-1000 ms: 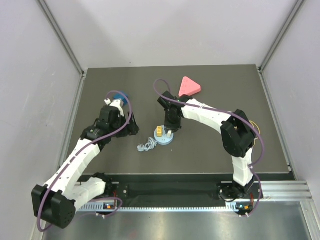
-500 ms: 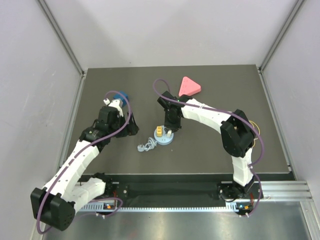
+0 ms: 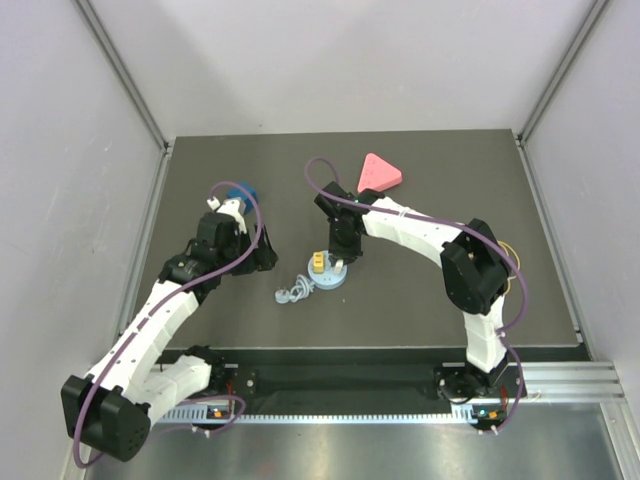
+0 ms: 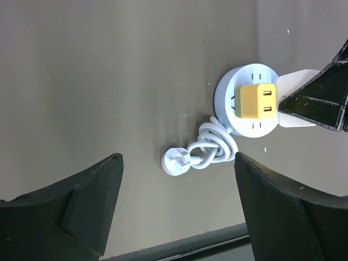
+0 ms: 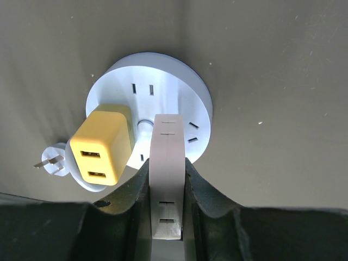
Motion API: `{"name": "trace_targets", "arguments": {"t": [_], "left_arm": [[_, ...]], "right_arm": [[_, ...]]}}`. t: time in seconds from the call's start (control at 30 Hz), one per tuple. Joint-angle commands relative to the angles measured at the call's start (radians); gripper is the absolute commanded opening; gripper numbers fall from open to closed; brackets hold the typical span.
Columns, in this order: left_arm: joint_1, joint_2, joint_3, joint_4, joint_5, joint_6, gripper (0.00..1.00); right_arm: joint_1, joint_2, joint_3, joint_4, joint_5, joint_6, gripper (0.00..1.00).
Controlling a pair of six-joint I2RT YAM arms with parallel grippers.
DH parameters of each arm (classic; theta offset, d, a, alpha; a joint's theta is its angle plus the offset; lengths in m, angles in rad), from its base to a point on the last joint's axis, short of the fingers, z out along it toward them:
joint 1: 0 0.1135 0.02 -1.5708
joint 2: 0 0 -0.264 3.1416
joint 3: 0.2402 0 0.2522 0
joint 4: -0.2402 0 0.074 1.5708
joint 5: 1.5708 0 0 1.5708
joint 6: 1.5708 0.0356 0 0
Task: Insert the plug
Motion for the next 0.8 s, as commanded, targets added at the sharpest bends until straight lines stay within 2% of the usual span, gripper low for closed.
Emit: {"name": "trace_targets", "arguments": {"t": [0.0,0.77], "left_arm": [[0.0,-0.026,0.013,0.013,0.003,0.017,0.88],[0.002,-0.034,0.01,0.013,-0.007,0.017,0.88]], "right_arm": [[-0.006,-0.015,0.036,0.02,0.038,-0.015,0.0],[-0.015,-0.033,0.065,0.017,0.016,-0.033,0.0]]}}
